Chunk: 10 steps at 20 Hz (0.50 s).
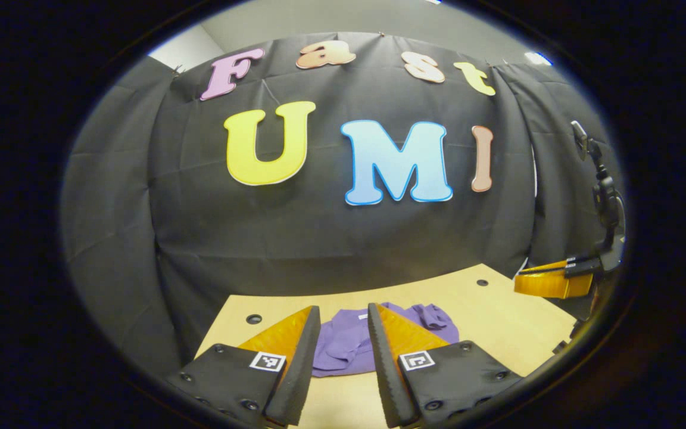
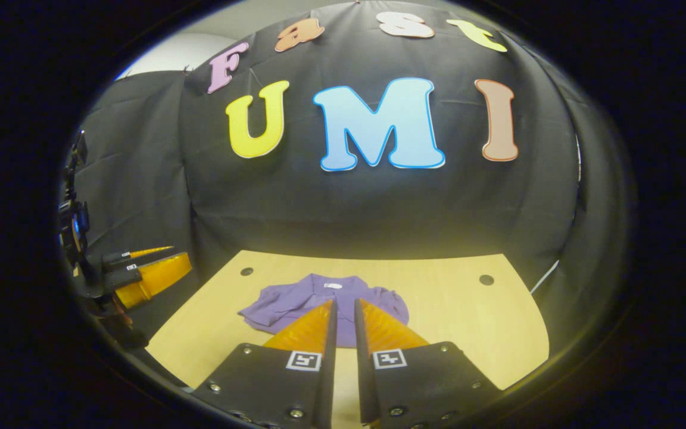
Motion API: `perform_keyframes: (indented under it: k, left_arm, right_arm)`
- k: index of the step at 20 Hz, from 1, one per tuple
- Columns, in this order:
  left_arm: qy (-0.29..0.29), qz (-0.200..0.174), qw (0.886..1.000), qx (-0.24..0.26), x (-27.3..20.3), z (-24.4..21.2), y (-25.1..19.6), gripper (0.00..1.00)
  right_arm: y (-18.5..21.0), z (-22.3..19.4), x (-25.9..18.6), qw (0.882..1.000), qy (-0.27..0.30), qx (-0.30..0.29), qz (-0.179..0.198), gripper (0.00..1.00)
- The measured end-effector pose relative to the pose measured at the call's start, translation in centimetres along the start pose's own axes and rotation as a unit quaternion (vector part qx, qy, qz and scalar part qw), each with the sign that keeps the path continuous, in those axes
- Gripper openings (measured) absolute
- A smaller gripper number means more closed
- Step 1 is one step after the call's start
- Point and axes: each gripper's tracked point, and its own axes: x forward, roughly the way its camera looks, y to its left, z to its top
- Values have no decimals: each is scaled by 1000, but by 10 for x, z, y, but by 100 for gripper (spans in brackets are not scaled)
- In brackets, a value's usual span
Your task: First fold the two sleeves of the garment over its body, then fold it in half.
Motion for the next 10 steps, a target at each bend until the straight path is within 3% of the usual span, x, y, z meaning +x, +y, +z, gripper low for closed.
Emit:
perform_keyframes:
  k: [4, 10]
  left_arm:
    - [2, -19, 1000, -5, -2, -7, -11, 55]
    - [-13, -58, 998, 22, 0, 5, -32, 55]
  right_arm:
    - [-6, 9, -6, 1000, -17, 14, -12, 17]
    - [-33, 24, -21, 996, -47, 35, -64, 17]
